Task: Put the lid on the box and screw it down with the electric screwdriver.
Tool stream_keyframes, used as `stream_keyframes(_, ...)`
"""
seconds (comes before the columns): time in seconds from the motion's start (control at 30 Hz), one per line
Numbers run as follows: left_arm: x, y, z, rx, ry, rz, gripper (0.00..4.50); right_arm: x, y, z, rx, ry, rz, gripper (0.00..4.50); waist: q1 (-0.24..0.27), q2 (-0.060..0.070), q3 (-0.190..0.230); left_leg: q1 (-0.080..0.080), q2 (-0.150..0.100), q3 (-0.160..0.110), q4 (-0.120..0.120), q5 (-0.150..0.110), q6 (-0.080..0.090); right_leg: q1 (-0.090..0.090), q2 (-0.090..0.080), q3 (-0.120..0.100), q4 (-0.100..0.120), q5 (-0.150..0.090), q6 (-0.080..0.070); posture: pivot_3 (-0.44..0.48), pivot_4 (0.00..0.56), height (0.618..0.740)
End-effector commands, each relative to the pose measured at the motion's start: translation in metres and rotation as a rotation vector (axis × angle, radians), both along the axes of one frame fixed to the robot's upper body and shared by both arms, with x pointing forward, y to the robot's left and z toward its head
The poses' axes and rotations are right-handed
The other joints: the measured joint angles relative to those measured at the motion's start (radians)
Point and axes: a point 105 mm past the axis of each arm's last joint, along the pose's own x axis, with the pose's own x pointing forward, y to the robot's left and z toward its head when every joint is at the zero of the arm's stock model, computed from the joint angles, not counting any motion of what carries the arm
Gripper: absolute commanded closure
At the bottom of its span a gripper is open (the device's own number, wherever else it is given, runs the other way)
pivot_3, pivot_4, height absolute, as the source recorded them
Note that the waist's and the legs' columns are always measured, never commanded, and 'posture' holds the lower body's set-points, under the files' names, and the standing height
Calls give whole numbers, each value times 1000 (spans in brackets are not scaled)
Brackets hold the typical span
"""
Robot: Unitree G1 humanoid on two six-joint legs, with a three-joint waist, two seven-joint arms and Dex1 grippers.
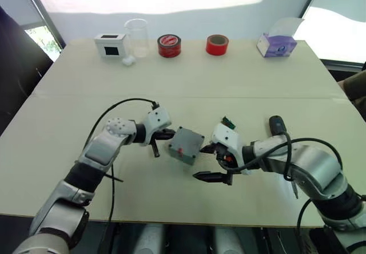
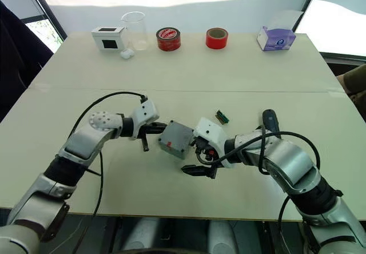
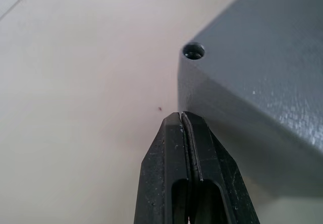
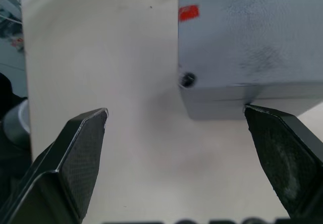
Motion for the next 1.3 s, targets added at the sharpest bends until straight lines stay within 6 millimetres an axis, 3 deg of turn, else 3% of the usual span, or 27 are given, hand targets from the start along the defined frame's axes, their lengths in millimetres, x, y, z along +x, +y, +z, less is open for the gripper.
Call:
stream_keyframes(0.03,11,-2,6,25,-61,-22,4500,0,3,16,15,-56,5,67,1,0,0,0,0,0,0,0,0,0,0,0,1,0,0,0,150,740)
stream_keyframes(0.2,15,26,9,67,-81,29,4500,5,-16,28,-31,-108,-25,67,0,0,0,0,0,0,3,0,1,0,0,0,2,0,0,0,150,740)
stream_keyframes(0.33,8,48,14,87,-79,63,4500,12,-28,33,-86,-165,-37,67,-4,0,0,0,0,0,3,-1,1,-1,0,0,2,0,0,0,150,740)
stream_keyframes(0.47,-25,53,11,78,-2,-11,4500,31,-34,26,-106,-215,-81,67,-5,0,0,0,0,0,3,-1,1,0,-1,1,3,0,0,0,150,740)
stream_keyframes(0.6,-65,40,1,37,110,-112,4500,35,-22,6,-100,-214,-4,67,-4,0,0,0,0,1,3,-1,1,-1,-1,1,3,0,0,0,150,740)
stream_keyframes(0.8,-53,25,-2,5,97,-84,4500,29,-8,-2,-74,-198,79,67,4,0,0,0,0,0,6,-1,1,0,-1,1,7,0,0,0,150,740)
stream_keyframes(1.1,-17,11,1,-3,2,-41,4500,16,-7,-7,-73,-158,101,67,3,0,0,0,0,0,6,-1,1,-1,0,1,9,0,0,0,150,740)
stream_keyframes(1.3,-13,9,4,-15,-8,-51,4500,15,-7,-8,-69,-158,72,67,1,0,0,0,0,0,7,-1,1,-1,0,1,9,0,0,0,150,740)
